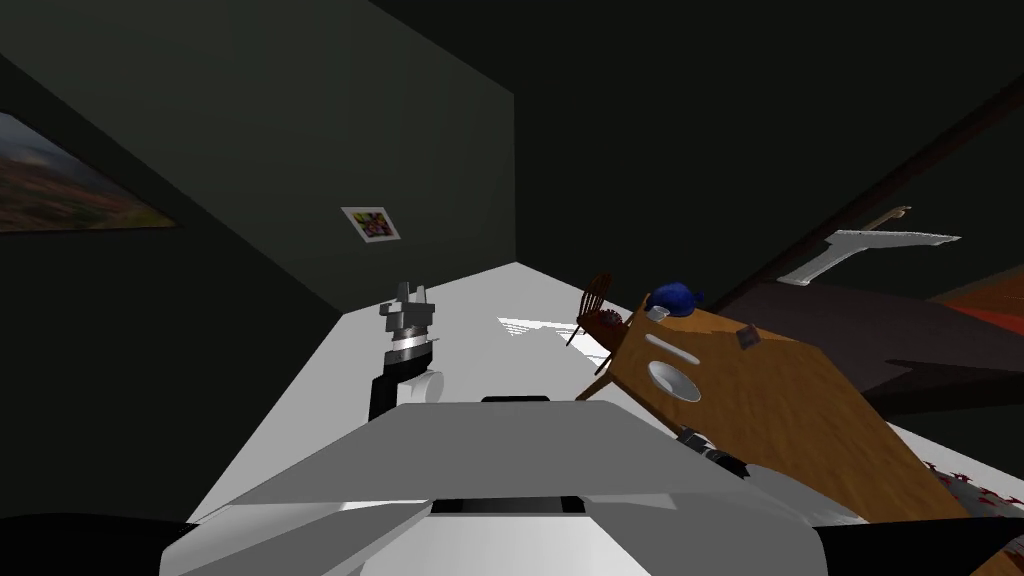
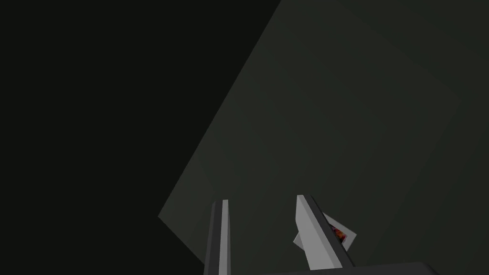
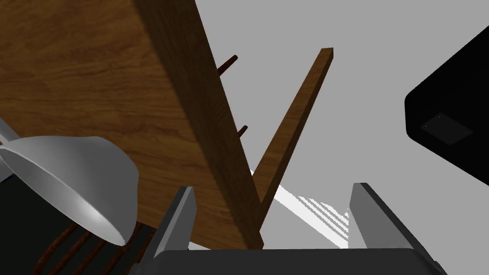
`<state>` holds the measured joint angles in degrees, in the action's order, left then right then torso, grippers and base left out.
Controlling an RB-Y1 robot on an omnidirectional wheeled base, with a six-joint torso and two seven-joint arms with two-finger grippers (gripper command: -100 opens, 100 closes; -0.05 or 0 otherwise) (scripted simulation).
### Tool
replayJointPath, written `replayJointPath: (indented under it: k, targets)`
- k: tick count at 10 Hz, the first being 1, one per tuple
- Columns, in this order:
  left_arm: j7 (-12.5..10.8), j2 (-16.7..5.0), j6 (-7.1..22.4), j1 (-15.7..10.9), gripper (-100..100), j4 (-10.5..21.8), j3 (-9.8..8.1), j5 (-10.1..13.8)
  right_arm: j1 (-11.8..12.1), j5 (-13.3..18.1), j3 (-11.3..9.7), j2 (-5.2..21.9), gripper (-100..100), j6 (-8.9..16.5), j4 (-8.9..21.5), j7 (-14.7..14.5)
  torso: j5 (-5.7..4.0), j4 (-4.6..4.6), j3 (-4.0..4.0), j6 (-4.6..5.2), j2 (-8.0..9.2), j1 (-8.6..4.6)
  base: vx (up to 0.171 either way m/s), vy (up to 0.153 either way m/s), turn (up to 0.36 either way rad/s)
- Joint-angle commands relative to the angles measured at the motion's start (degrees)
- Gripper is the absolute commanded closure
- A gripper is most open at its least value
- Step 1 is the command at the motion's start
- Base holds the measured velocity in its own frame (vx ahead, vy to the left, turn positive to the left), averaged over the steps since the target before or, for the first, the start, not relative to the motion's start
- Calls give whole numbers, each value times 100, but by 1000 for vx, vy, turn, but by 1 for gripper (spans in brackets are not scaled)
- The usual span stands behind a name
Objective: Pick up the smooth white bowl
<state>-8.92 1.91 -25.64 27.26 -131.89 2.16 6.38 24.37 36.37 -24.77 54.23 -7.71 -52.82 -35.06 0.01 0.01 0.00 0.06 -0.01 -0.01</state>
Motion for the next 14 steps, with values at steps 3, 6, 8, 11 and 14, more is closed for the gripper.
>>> replayJointPath:
  k: [3, 6, 8, 11, 14]
  targets:
    - [0, 0, 0, 0, 0, 0, 0, 0, -87, 202, 14, 169, -100, -47, 449, -239, 2, -1, -4, -6, -8, -1, 34, 3, 127]
    - [0, 0, 0, 0, 0, 0, 0, 0, -185, 410, 33, 386, -100, -98, 875, -463, 0, -2, -7, -4, -13, -9, 54, -22, 131]
    - [0, -1, 0, 0, 0, 0, 0, 0, -243, 503, 42, 443, -100, -140, 1055, -564, -3, -4, -11, -4, -20, -23, 67, -66, 127]
    - [0, -1, 0, 1, 0, 0, -1, 0, -282, 536, 39, 424, 0, -198, 1135, -605, -8, -2, -6, 1, -9, -26, 36, -62, 73]
    - [0, -1, 0, 0, 0, 0, -1, 0, -336, 559, -45, 259, -100, -13, 1128, -590, -8, 2, 4, 0, 7, -32, -1, -67, 46]
